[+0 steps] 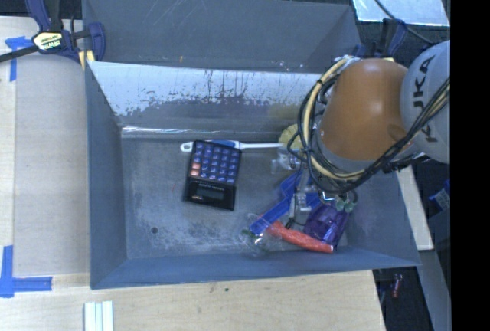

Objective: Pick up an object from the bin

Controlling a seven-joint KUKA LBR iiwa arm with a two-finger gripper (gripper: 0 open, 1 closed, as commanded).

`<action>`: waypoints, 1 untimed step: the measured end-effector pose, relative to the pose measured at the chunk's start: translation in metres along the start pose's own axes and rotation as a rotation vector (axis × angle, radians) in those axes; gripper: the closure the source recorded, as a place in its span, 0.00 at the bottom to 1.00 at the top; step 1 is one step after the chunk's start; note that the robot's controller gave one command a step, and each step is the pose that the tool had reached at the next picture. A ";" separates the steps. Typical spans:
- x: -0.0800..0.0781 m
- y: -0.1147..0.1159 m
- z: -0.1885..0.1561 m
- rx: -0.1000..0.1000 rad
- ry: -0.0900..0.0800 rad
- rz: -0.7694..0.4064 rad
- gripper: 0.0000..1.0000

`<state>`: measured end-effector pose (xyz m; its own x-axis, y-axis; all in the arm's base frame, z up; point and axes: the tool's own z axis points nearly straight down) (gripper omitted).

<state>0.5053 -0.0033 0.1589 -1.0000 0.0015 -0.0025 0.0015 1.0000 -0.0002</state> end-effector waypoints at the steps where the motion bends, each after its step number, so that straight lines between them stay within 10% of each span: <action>1: 0.000 0.000 0.000 0.000 0.000 0.000 0.00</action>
Offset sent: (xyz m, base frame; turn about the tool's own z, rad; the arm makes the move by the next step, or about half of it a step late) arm 0.0088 -0.0069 -0.0889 -0.1256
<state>0.5053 -0.0033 0.1589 -1.0000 0.0015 -0.0025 0.0015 1.0000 -0.0002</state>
